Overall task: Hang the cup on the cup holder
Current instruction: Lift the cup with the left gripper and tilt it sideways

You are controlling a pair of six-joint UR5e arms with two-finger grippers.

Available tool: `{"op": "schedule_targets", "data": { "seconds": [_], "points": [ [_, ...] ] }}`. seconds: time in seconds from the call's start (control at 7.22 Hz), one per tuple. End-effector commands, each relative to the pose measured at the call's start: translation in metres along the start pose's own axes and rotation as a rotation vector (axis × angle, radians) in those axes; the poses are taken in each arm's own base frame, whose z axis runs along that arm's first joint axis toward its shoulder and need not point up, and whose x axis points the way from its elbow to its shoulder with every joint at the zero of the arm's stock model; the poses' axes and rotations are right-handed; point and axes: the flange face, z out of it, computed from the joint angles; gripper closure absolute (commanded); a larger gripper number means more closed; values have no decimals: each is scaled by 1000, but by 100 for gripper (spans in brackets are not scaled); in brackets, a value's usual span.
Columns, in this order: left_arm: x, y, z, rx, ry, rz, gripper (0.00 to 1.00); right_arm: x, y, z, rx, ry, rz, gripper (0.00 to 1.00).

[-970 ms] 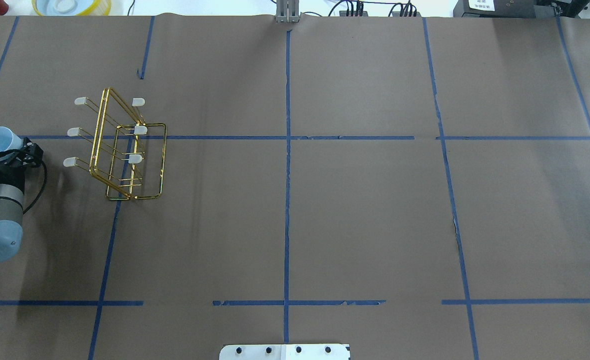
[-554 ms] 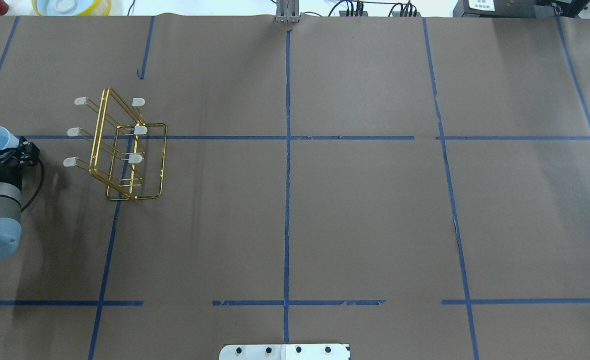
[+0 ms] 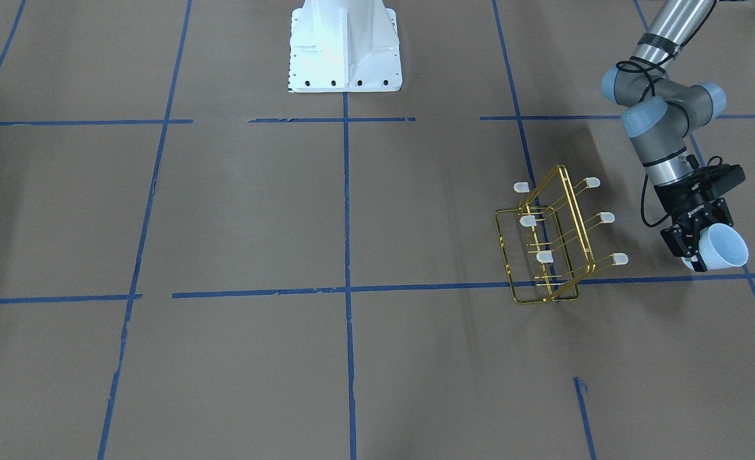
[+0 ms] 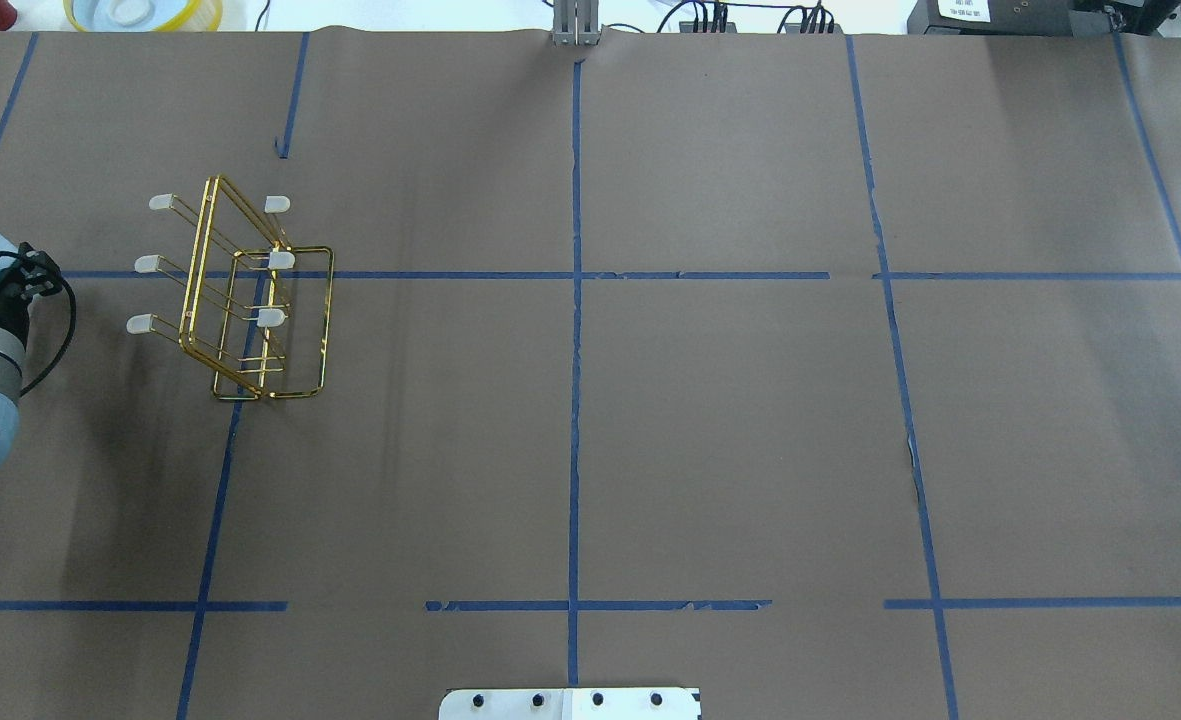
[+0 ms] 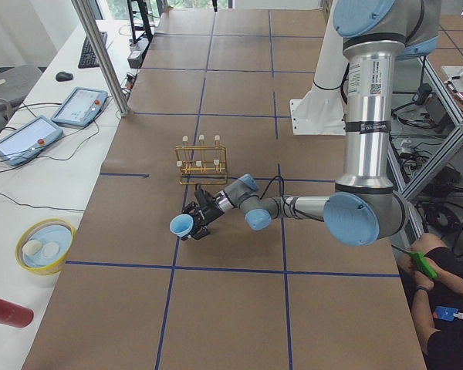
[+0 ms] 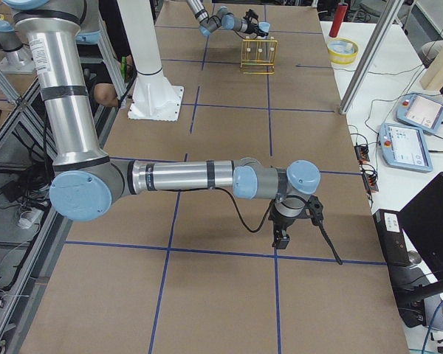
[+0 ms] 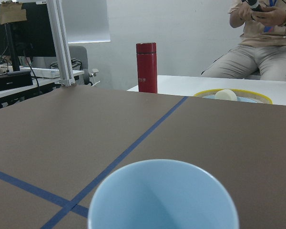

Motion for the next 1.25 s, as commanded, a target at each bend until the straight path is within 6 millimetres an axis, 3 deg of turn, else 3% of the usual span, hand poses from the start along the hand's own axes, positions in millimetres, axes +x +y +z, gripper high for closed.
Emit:
{"op": "schedule_targets", "data": {
  "seconds": [0.0,0.28,0.42,0.55,0.69,1.11],
  "points": [
    [8,-90,-13,-91,164,-9,100,0,0,0,0,0,0,0],
    [8,-194,-54,-184,346,-141,100,0,0,0,-1,0,1,0],
    [-9,-204,-63,-196,400,-168,100,0,0,0,-1,0,1,0],
    [-33,-200,-75,-179,442,-192,100,0,0,0,-1,0,1,0],
    [-52,-198,-90,-190,500,-363,100,0,0,0,-1,0,1,0],
    [-56,-198,-117,-287,623,-759,100,-1,0,1,-1,0,-2,0]
  ]
}}
